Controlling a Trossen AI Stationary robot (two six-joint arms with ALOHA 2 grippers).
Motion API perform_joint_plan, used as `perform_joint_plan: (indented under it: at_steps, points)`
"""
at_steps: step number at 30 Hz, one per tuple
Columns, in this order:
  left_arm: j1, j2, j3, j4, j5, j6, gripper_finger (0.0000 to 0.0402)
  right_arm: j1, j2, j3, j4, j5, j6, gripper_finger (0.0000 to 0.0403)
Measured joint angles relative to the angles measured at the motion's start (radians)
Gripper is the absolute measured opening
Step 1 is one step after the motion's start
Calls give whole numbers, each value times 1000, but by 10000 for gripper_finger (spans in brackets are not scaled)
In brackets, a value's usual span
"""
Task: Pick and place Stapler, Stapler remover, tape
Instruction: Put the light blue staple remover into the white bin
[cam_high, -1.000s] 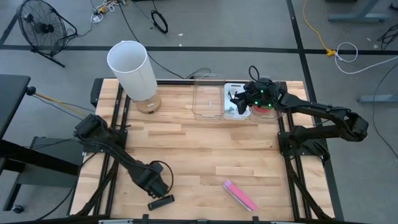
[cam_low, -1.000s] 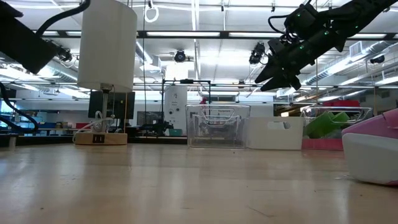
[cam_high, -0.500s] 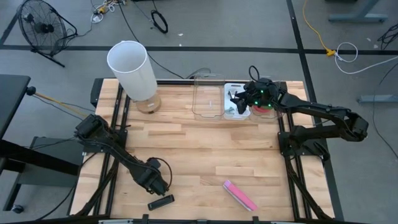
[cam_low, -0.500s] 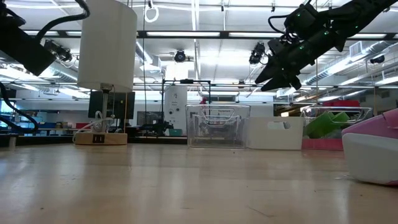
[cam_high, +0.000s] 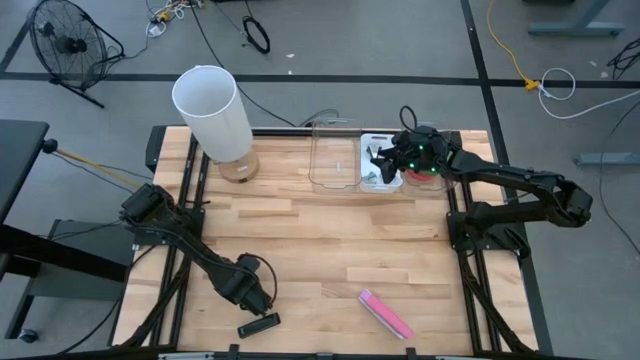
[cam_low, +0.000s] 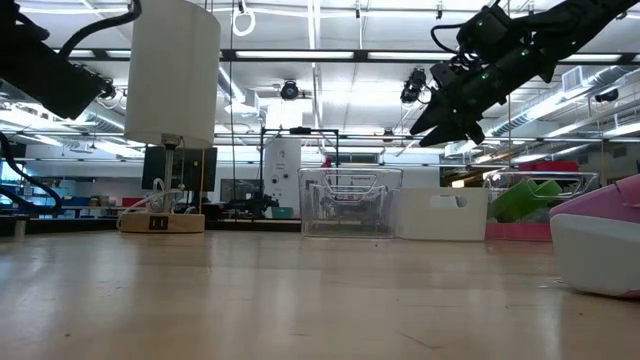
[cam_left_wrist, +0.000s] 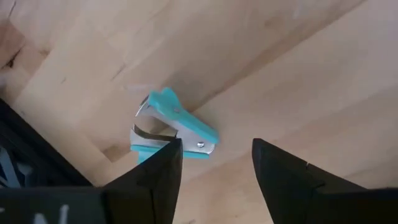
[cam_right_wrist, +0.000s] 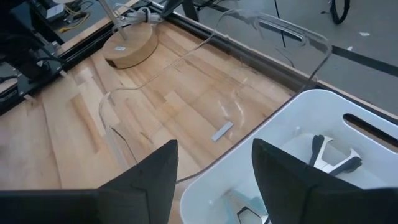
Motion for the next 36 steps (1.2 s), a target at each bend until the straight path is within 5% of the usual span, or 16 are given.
perform_joint_plan:
  at_steps: [8, 19, 23, 28, 36]
  points:
    - [-3, -2, -12, -3, -12, -120, 197, 1, 0, 0, 0, 0, 0, 206]
    - [-11, -8, -181, 123, 52, -172, 194, 1, 0, 0, -14, 0, -2, 206]
    - [-9, -8, -186, 119, 20, -147, 154, 1, 0, 0, -15, 0, -1, 206]
    - [-8, -9, -184, 100, -7, -136, 42, 1, 0, 0, -15, 0, 0, 206]
    - [-3, 8, -99, 2, -109, -46, 34, 1, 0, 0, -15, 0, 0, 206]
